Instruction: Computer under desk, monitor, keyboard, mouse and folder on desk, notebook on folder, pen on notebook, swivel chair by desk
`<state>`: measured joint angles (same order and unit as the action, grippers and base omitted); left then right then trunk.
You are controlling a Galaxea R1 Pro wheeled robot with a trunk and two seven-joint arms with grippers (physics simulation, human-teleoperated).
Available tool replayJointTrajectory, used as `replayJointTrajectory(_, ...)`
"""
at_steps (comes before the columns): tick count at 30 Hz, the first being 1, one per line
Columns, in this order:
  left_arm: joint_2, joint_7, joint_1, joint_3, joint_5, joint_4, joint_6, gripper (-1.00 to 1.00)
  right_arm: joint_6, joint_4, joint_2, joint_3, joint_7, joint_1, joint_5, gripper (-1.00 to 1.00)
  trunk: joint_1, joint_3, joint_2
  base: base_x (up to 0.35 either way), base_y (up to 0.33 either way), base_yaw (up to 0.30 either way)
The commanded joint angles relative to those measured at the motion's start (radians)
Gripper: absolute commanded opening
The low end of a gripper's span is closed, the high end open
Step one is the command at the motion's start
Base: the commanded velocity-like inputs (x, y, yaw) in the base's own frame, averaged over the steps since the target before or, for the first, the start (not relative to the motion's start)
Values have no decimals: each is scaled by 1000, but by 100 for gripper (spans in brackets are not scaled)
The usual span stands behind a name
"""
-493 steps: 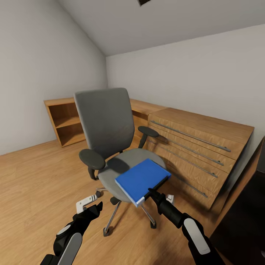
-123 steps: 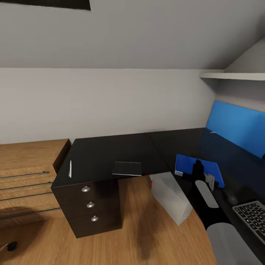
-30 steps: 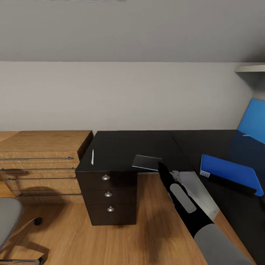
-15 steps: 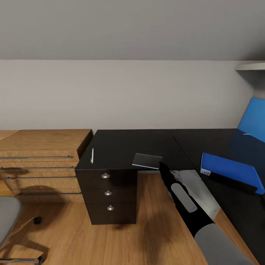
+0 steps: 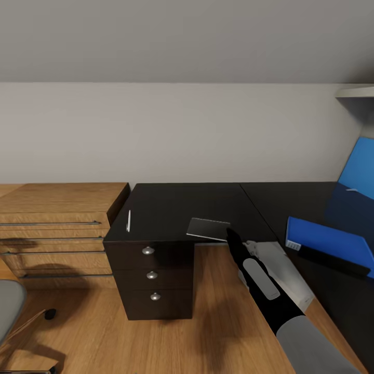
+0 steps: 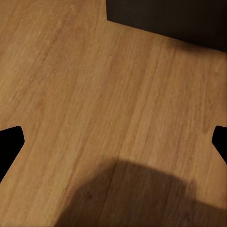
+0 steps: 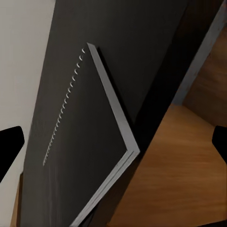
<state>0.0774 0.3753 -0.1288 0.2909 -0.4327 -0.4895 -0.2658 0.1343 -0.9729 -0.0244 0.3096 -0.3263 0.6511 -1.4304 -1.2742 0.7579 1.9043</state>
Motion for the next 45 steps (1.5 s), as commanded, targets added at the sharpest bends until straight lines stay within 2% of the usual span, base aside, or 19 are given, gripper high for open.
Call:
replayJointTrajectory(1,-1,7,-1,9,-10,0,-5,100,8,-1,-2,5,-4,1,-10,100,-4,4,8,0,0,0)
replayJointTrajectory(45,-2,3,-1,8,-9,0,-7,100,1,2,4,11,-16,1,-16,100,-4,4,8,0,0,0)
